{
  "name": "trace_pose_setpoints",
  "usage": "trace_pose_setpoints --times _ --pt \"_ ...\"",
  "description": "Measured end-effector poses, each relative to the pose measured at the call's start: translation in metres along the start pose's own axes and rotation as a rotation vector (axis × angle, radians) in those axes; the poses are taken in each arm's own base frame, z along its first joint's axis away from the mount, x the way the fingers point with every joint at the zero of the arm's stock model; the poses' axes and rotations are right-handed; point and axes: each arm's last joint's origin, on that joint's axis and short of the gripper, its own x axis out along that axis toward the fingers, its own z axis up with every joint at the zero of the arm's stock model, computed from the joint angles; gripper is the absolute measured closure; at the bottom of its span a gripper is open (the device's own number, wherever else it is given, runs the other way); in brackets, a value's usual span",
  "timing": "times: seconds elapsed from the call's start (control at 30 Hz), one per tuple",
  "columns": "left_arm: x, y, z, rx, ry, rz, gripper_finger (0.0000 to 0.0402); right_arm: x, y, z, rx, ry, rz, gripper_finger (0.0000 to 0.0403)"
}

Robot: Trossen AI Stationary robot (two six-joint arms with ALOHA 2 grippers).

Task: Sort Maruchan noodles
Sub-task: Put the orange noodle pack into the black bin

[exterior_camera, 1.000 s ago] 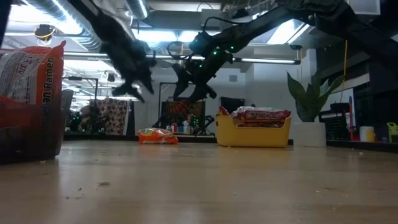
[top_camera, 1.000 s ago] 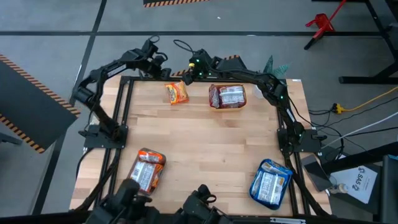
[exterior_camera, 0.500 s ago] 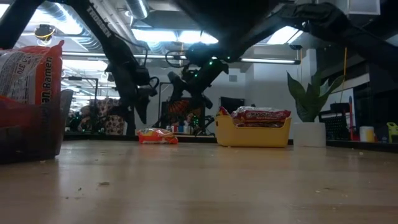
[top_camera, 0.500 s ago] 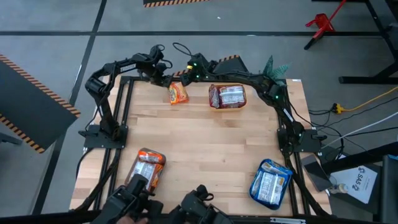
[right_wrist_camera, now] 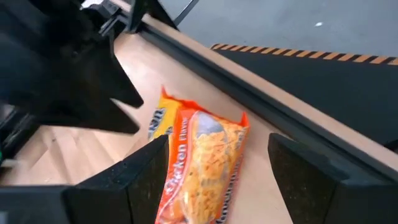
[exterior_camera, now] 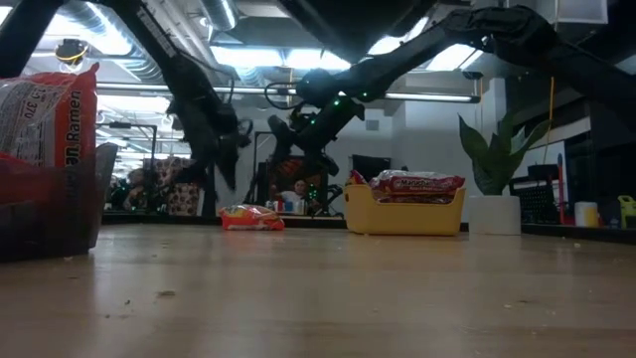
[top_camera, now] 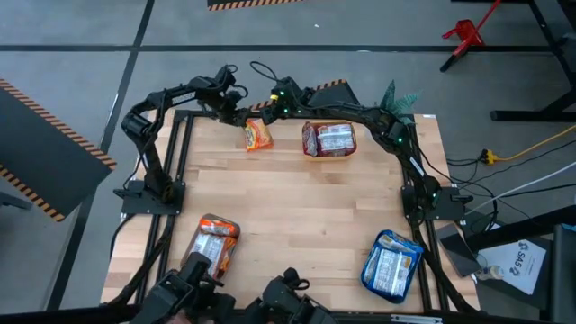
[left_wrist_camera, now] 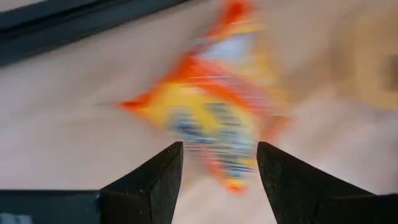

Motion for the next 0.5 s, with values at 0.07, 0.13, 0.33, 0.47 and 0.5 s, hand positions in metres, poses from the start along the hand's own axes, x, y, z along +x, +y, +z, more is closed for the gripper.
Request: trace_pose_setpoints --times 0.07,0.13,0.33,0.47,0.5 --pt "-0.014 -0.008 -0.001 -0.011 -0.021 -0.108 0.0201 0.0 0.001 0.0 0.0 0.011 0.021 0.0146" --pt "-0.028 -0.02 -0.003 0.015 -0.06 -0.184 0.0205 -0.003 0.0 0.002 0.006 0.036 0.032 0.0146" --pt "-0.034 -0.062 -0.017 0.177 -0.086 -0.204 0.0277 -0.014 -0.006 0.015 0.01 0.078 0.048 0.0146" --pt "-0.004 -0.08 -0.034 0.254 -0.081 -0.238 0.0355 -0.033 -0.019 0.036 0.03 0.11 0.054 0.0146" --pt "0.005 -0.083 -0.038 0.26 -0.095 -0.253 0.0375 -0.039 -0.023 0.042 0.031 0.128 0.063 0.0146"
